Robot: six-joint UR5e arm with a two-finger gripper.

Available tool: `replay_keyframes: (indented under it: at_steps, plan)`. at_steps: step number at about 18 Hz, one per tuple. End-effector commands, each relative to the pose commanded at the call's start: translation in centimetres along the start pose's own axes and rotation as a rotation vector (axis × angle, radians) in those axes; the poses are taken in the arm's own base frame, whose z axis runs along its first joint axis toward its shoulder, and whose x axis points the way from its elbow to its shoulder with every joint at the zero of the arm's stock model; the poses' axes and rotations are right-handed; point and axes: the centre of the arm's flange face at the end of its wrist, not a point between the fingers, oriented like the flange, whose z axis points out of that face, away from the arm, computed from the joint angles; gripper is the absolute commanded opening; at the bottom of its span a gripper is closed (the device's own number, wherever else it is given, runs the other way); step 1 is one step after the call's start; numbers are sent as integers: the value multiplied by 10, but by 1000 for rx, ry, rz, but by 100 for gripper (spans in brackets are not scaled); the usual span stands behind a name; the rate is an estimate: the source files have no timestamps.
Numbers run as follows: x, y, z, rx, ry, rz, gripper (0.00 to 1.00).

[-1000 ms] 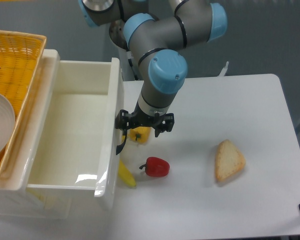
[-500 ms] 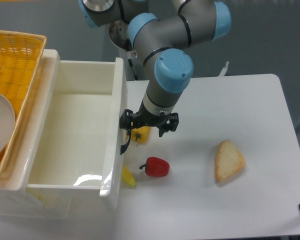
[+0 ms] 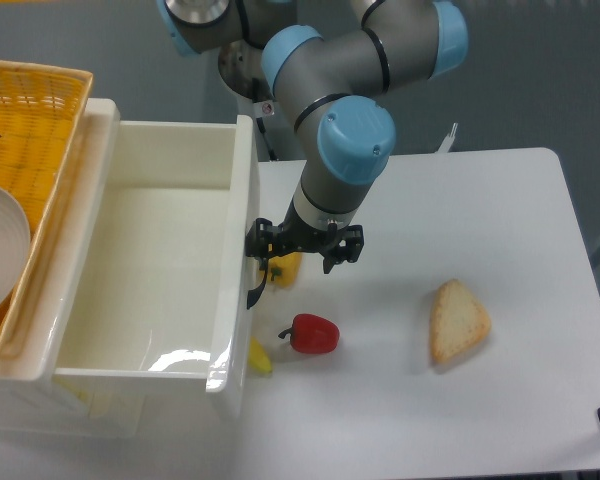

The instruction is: Slide the top white drawer open

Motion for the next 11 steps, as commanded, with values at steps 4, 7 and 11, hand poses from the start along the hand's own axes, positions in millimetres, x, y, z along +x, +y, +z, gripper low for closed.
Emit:
replay_keyframes:
  at_steps: [4,7,11]
  plan:
    - [-4,0,-1,1,0,-1,100]
    - [-6,1,-2,3,0,-6,100]
    - [-10,1,-2,4,0,-10,100]
